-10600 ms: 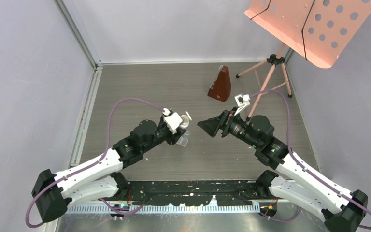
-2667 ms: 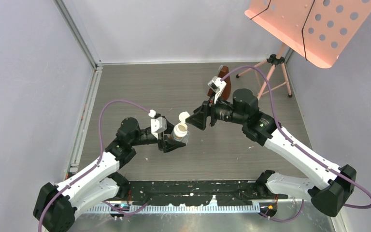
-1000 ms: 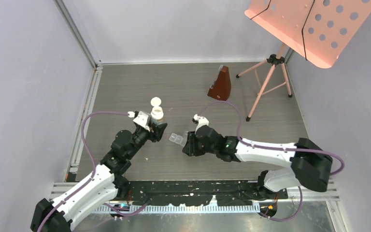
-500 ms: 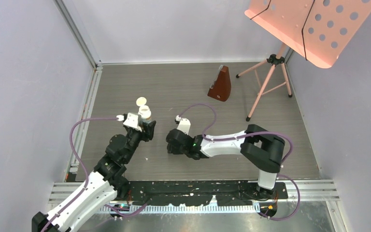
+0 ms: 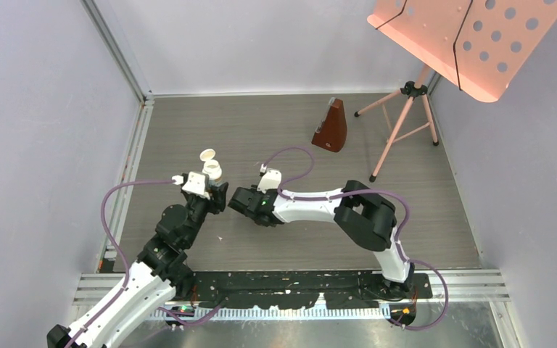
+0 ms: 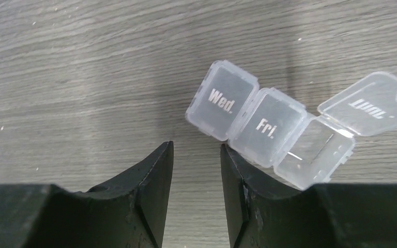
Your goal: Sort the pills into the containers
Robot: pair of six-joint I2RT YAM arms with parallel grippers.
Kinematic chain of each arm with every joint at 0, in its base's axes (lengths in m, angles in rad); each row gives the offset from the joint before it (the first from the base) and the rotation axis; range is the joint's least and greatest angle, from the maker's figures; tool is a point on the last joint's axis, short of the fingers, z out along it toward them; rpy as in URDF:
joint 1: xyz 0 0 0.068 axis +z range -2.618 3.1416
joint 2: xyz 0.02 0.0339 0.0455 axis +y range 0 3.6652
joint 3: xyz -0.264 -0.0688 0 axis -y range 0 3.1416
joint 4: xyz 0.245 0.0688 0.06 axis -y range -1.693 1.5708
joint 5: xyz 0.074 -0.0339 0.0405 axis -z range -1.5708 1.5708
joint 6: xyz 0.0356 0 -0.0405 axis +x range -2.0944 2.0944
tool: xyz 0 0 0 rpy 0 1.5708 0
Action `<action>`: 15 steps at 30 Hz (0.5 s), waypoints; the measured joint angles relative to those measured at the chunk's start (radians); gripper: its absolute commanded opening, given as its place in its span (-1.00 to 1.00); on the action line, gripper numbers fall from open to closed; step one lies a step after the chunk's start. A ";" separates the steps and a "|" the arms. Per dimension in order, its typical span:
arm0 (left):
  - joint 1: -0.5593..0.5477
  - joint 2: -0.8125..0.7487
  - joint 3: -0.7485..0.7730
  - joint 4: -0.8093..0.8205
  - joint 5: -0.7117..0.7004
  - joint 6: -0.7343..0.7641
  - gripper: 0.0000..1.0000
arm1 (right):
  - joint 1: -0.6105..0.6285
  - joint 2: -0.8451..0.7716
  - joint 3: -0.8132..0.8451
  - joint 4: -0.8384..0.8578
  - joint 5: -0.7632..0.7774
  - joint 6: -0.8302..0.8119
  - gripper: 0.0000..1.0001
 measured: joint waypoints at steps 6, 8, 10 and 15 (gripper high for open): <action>0.000 -0.008 0.000 -0.005 -0.003 0.000 -1.00 | -0.019 0.010 0.012 -0.069 0.056 0.042 -0.09; 0.000 -0.010 0.000 -0.006 -0.003 0.000 -1.00 | -0.036 -0.003 -0.011 -0.067 0.071 0.049 -0.09; 0.000 -0.014 0.000 -0.010 -0.004 -0.002 -1.00 | -0.057 -0.018 -0.034 -0.069 0.082 0.052 -0.09; 0.000 -0.021 0.000 -0.014 -0.011 -0.006 -1.00 | -0.121 -0.026 -0.049 -0.058 0.085 0.031 -0.10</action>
